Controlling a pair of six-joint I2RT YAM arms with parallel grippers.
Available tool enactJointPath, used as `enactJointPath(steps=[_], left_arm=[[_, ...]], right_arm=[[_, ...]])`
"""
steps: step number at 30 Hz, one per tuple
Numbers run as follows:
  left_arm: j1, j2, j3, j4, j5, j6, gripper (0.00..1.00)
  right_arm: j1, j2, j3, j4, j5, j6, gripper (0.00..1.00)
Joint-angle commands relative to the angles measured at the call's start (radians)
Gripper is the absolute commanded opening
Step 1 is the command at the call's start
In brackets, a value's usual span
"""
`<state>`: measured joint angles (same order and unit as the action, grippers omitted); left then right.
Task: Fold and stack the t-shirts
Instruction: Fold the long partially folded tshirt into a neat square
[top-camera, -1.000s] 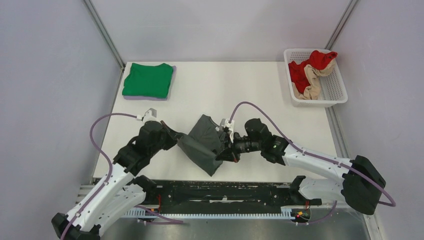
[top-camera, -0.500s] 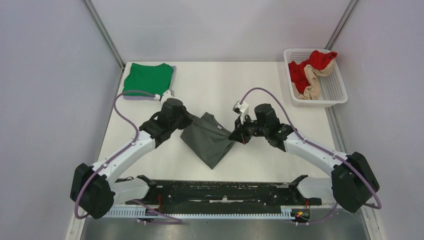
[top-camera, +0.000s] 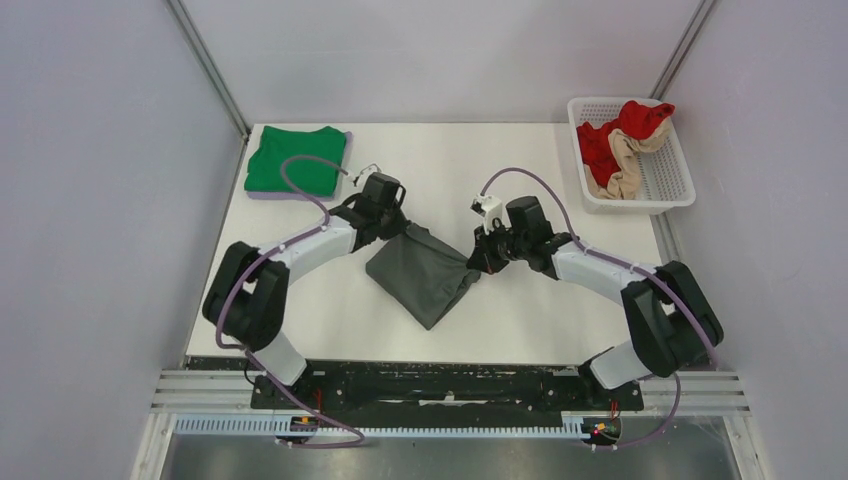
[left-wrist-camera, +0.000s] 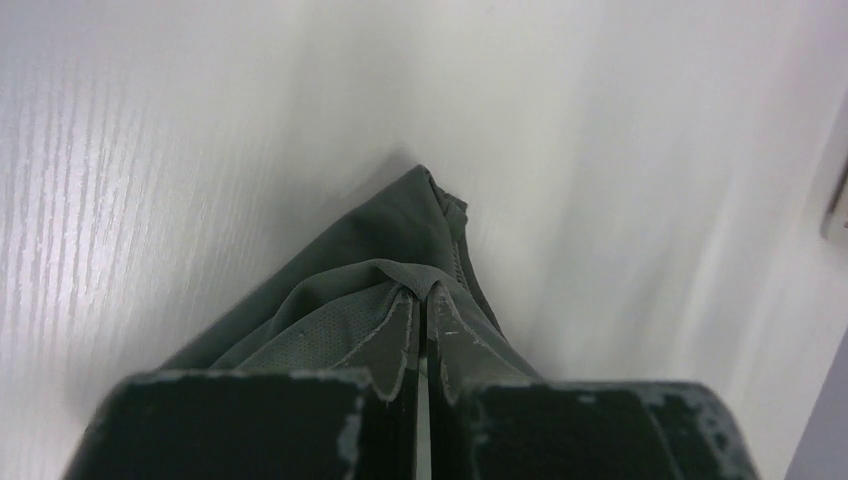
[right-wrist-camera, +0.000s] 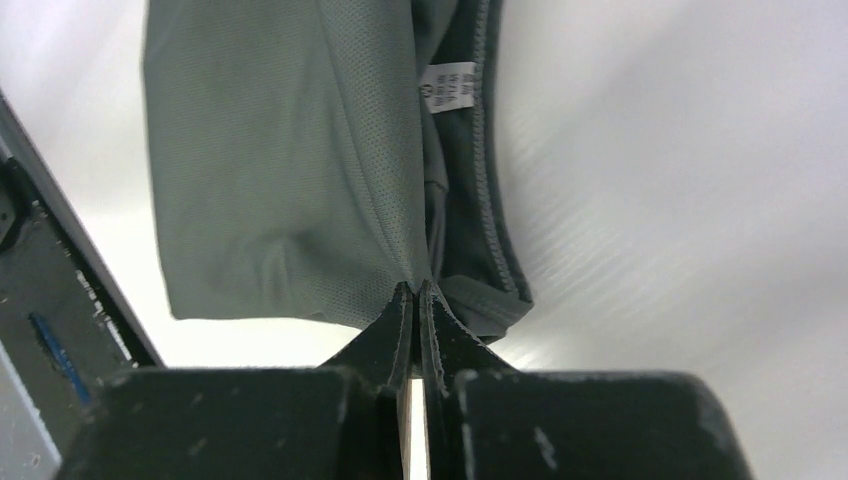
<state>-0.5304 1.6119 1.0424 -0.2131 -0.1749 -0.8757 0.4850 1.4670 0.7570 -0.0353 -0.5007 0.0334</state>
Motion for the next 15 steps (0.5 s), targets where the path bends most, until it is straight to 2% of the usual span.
enactJointPath(steps=[1, 2, 3, 4, 5, 7, 9, 11, 13, 15], left_arm=[[0.034, 0.074, 0.068, 0.053, 0.002, 0.044, 0.08], [0.036, 0.089, 0.079, 0.053, 0.014, 0.048, 0.18], [0.038, 0.100, 0.088, 0.054, 0.027, 0.055, 0.32], [0.039, 0.107, 0.096, 0.055, 0.039, 0.061, 0.54], [0.040, 0.109, 0.101, 0.059, 0.049, 0.068, 0.71], [0.039, 0.100, 0.109, 0.064, 0.068, 0.086, 0.98], [0.040, 0.076, 0.111, 0.058, 0.078, 0.104, 1.00], [0.039, 0.034, 0.102, 0.056, 0.098, 0.123, 1.00], [0.040, -0.002, 0.092, 0.058, 0.154, 0.155, 1.00], [0.038, -0.025, 0.087, 0.059, 0.253, 0.190, 1.00]], right_arm=[[-0.023, 0.077, 0.057, 0.001, 0.044, -0.012, 0.03], [-0.027, 0.091, 0.065, 0.001, 0.057, -0.013, 0.08], [-0.032, 0.100, 0.073, -0.002, 0.070, -0.012, 0.19], [-0.035, 0.108, 0.084, -0.003, 0.085, -0.011, 0.32], [-0.036, 0.110, 0.091, -0.003, 0.103, -0.011, 0.41], [-0.039, 0.096, 0.108, -0.004, 0.146, -0.008, 0.59], [-0.041, 0.073, 0.114, -0.010, 0.189, -0.001, 0.76], [-0.040, 0.037, 0.109, -0.011, 0.201, 0.012, 0.98], [-0.040, -0.006, 0.087, 0.005, 0.171, 0.035, 0.98], [-0.039, -0.057, 0.039, 0.081, 0.067, 0.076, 0.98]])
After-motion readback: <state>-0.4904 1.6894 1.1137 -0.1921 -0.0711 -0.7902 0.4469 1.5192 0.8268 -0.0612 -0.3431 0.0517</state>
